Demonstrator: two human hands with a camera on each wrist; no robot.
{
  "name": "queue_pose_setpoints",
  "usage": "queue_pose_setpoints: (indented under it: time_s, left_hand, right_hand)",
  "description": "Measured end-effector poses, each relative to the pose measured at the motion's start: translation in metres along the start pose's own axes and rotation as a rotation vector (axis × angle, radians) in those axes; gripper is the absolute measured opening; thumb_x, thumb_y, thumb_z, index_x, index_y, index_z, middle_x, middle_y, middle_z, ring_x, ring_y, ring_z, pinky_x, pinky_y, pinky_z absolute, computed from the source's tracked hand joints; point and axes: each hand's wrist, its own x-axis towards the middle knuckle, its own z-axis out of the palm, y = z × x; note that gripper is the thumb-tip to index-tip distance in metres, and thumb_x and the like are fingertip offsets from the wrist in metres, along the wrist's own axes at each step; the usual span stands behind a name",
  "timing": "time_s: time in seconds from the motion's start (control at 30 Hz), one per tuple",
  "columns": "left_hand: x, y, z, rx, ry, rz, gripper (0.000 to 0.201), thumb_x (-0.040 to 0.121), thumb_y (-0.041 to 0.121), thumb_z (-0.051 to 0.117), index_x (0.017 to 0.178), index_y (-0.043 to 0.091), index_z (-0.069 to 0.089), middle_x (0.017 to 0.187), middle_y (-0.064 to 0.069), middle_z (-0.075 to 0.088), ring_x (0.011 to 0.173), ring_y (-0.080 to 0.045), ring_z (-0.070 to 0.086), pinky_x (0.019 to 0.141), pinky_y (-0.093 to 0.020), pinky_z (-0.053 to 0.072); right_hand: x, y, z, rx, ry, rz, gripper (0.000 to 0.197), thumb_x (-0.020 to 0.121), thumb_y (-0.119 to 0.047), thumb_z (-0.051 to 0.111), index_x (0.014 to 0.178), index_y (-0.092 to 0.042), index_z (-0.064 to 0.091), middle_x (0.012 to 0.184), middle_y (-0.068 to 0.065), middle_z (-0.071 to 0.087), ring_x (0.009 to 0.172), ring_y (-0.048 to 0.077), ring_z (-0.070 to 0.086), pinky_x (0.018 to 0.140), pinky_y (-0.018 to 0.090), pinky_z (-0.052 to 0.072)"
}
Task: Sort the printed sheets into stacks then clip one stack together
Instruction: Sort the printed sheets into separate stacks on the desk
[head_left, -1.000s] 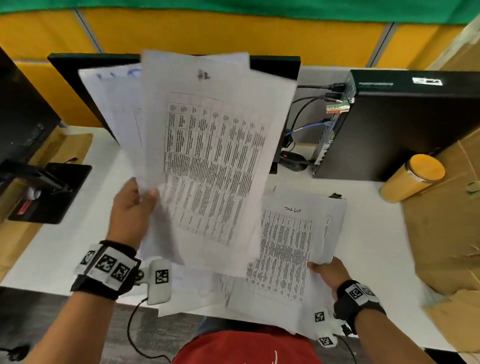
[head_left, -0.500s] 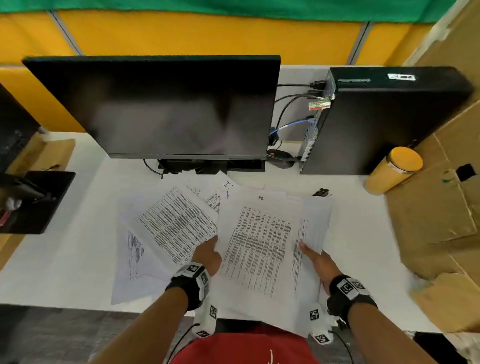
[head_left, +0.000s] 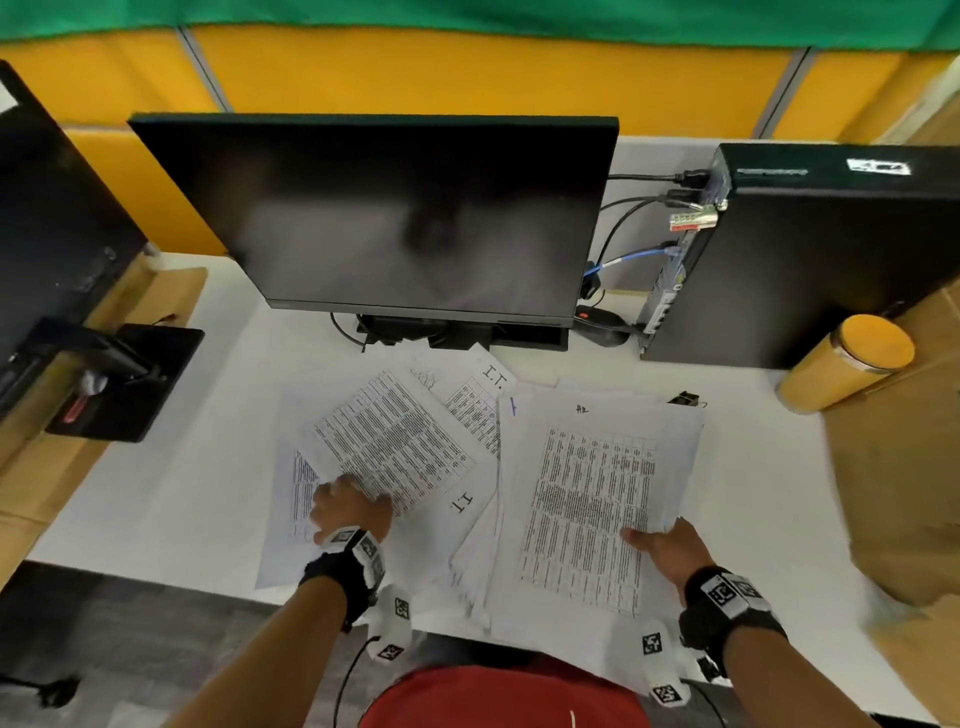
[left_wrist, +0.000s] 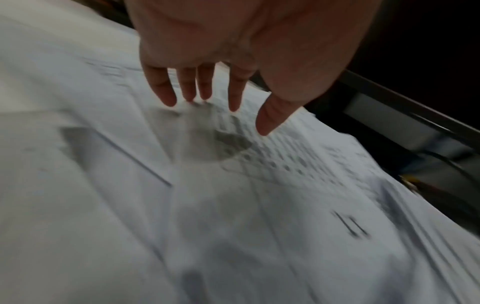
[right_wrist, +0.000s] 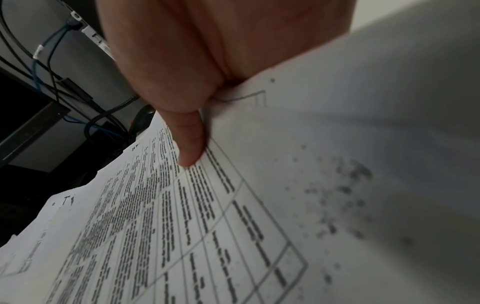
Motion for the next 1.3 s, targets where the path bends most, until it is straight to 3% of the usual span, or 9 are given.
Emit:
queue_pose_setpoints:
  time_s: [0.27, 0.37, 0.5, 0.7, 0.83, 1.0, 1.1, 1.2, 1.3]
  left_hand:
    - [0.043, -0.022, -0.018, 0.159, -0.011, -0.067, 0.089, 0.07, 0.071, 0.064, 0.132, 0.01, 0.047, 0.13, -0.02, 0.047, 0.122, -0.04, 0.045, 0.101, -0.054, 0.04]
    - [0.042, -0.013, -0.014, 0.132, 0.034, 0.02, 0.074, 0.073, 0.055, 0.072, 0.128, 0.013, 0.046, 0.131, -0.017, 0.045, 0.121, -0.039, 0.045, 0.101, -0.053, 0.04]
    - [0.047, -0.001, -0.016, -0.074, 0.182, 0.155, 0.016, 0.09, 0.018, 0.061, 0.105, 0.016, 0.063, 0.121, -0.015, 0.059, 0.111, -0.038, 0.056, 0.095, -0.048, 0.046]
    - [0.069, -0.004, -0.057, -0.23, 0.25, 0.194, 0.017, 0.091, 0.005, 0.046, 0.106, 0.008, 0.054, 0.103, -0.026, 0.063, 0.092, -0.043, 0.061, 0.074, -0.044, 0.05]
    - [0.081, -0.009, -0.071, -0.131, 0.084, 0.142, 0.021, 0.097, 0.011, 0.04, 0.114, 0.012, 0.051, 0.101, -0.024, 0.058, 0.088, -0.04, 0.058, 0.072, -0.039, 0.043]
    - [0.075, 0.002, -0.044, -0.027, -0.064, 0.247, 0.024, 0.097, 0.01, 0.031, 0.112, 0.018, 0.049, 0.096, -0.021, 0.058, 0.065, -0.027, 0.05, 0.061, -0.035, 0.04]
    - [0.065, 0.016, -0.033, -0.041, -0.174, 0.255, 0.018, 0.097, 0.019, 0.046, 0.113, 0.017, 0.041, 0.094, -0.016, 0.057, 0.064, -0.022, 0.05, 0.061, -0.032, 0.04]
    - [0.062, 0.026, -0.033, -0.188, -0.326, 0.214, 0.064, 0.083, 0.024, 0.073, 0.131, 0.017, 0.031, 0.107, -0.014, 0.061, 0.089, -0.032, 0.062, 0.074, -0.036, 0.048]
    - [0.062, 0.031, -0.037, -0.103, -0.352, 0.209, 0.078, 0.074, 0.036, 0.079, 0.138, 0.011, 0.04, 0.126, -0.008, 0.061, 0.11, -0.032, 0.06, 0.092, -0.038, 0.049]
  right_hand:
    - [-0.002, -0.006, 0.001, 0.013, 0.001, 0.001, 0.046, 0.078, -0.016, 0.081, 0.119, -0.008, 0.064, 0.108, 0.011, 0.071, 0.101, 0.031, 0.066, 0.099, 0.051, 0.049]
    - [-0.004, -0.007, 0.001, -0.002, 0.009, 0.021, 0.045, 0.078, -0.015, 0.081, 0.119, -0.006, 0.064, 0.106, 0.011, 0.071, 0.1, 0.031, 0.066, 0.099, 0.05, 0.049]
    - [-0.006, -0.009, 0.002, -0.018, 0.007, 0.013, 0.053, 0.077, -0.017, 0.081, 0.124, -0.004, 0.061, 0.118, 0.012, 0.069, 0.106, 0.032, 0.064, 0.102, 0.052, 0.047]
    - [-0.012, -0.014, -0.001, -0.03, 0.004, -0.001, 0.052, 0.083, -0.013, 0.076, 0.129, -0.003, 0.056, 0.128, 0.014, 0.063, 0.106, 0.03, 0.059, 0.101, 0.044, 0.044]
    - [-0.012, -0.014, -0.001, -0.004, 0.011, 0.016, 0.056, 0.081, -0.015, 0.078, 0.129, -0.001, 0.054, 0.123, 0.007, 0.061, 0.117, 0.035, 0.058, 0.101, 0.044, 0.044]
    - [-0.01, -0.014, 0.001, 0.014, 0.001, 0.029, 0.047, 0.081, -0.016, 0.078, 0.123, -0.01, 0.058, 0.115, 0.007, 0.064, 0.103, 0.026, 0.058, 0.102, 0.045, 0.044]
    - [-0.01, -0.014, 0.002, 0.0, 0.0, 0.03, 0.054, 0.077, -0.019, 0.082, 0.125, -0.006, 0.06, 0.119, 0.012, 0.068, 0.102, 0.029, 0.063, 0.102, 0.049, 0.046]
    - [-0.014, -0.018, 0.002, -0.014, 0.009, 0.055, 0.055, 0.076, -0.019, 0.082, 0.124, -0.005, 0.06, 0.118, 0.011, 0.068, 0.103, 0.03, 0.063, 0.102, 0.051, 0.046]
    - [-0.019, -0.023, 0.003, -0.006, 0.006, 0.042, 0.056, 0.079, -0.017, 0.08, 0.128, -0.003, 0.056, 0.126, 0.016, 0.064, 0.106, 0.031, 0.06, 0.104, 0.049, 0.044]
